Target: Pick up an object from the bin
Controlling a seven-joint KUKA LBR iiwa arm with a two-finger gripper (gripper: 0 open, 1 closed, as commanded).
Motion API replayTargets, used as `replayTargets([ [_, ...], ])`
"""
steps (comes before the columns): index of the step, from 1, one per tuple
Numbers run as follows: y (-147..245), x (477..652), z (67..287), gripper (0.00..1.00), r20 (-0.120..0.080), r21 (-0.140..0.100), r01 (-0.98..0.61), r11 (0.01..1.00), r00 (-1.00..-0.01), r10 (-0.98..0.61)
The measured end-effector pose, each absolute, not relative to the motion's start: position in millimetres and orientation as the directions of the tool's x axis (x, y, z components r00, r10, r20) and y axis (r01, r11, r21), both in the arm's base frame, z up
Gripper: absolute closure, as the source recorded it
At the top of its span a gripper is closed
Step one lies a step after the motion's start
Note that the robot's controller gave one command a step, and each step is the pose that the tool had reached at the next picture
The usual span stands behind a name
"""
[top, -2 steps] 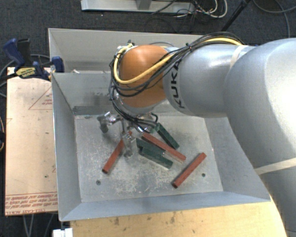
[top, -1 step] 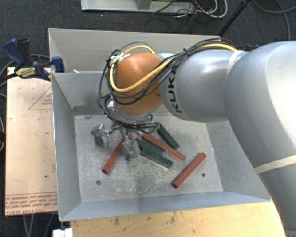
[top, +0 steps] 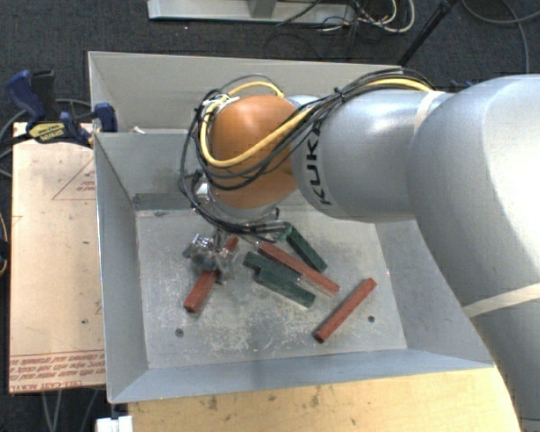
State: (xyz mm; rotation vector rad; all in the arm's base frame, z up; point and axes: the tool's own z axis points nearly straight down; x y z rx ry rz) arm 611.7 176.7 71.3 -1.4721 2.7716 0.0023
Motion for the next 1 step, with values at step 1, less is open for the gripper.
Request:
replayTargets([
  [1, 123.4, 534.1, 237.2, 1.00, -0.004, -0.006, -0.981, 0.192, -0.192, -0.981],
])
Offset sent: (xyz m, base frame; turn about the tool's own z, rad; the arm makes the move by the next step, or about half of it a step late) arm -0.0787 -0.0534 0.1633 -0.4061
